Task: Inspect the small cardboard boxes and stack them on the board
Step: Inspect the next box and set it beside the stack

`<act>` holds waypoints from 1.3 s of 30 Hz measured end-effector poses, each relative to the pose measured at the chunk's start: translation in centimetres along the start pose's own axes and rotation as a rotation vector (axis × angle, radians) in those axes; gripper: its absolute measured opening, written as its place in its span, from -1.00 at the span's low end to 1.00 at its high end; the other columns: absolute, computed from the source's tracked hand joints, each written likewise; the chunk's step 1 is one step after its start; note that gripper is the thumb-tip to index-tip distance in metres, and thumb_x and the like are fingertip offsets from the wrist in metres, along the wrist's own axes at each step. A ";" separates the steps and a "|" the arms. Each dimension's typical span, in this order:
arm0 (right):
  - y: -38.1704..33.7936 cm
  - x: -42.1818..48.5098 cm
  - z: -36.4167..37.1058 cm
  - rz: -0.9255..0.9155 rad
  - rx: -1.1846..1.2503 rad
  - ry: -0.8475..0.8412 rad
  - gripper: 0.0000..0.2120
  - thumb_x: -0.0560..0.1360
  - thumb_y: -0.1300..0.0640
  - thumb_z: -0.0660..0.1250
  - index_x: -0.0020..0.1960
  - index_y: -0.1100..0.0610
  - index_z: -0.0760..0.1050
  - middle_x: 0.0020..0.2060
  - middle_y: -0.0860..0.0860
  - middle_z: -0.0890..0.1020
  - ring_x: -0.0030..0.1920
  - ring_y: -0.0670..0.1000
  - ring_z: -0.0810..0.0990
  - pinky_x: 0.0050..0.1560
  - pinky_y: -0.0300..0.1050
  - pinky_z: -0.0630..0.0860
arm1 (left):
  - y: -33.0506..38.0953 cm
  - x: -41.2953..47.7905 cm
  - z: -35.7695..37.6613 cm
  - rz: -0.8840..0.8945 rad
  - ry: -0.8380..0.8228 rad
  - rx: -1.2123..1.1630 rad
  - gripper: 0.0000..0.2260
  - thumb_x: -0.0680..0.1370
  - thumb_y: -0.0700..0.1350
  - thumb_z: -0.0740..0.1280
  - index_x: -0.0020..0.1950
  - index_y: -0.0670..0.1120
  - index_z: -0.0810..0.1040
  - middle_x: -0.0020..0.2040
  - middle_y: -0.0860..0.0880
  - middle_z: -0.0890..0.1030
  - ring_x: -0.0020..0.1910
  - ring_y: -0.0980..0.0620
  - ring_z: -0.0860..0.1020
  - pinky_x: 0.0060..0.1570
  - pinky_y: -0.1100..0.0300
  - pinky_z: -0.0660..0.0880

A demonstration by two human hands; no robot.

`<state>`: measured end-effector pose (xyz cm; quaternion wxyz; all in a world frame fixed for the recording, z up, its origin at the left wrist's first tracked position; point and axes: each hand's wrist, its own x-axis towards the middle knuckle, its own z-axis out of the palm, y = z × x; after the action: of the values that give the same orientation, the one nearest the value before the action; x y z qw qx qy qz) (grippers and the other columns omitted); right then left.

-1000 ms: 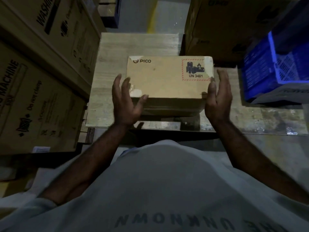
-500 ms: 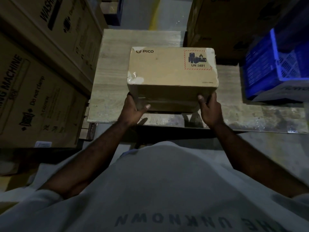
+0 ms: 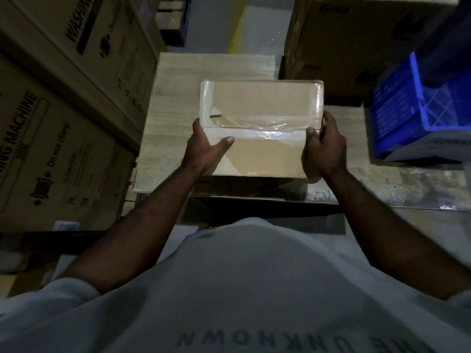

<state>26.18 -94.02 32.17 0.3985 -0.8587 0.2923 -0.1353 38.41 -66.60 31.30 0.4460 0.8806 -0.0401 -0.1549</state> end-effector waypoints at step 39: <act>-0.8 2.6 4.1 -0.277 -0.717 -0.347 -0.21 0.68 -0.27 -0.12 0.67 0.29 -0.01 0.67 0.26 0.02 0.68 0.21 -0.05 0.65 0.16 -0.04 | 0.5 4.0 2.6 0.338 -0.151 0.831 -0.16 0.62 0.41 -0.09 0.67 -0.17 -0.13 0.67 -0.22 -0.19 0.65 -0.16 -0.22 0.61 -0.06 -0.20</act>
<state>30.43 -92.68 30.08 0.0959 -0.9843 0.1314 0.0692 41.40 -69.72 29.33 0.0695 0.9523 -0.2742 -0.1143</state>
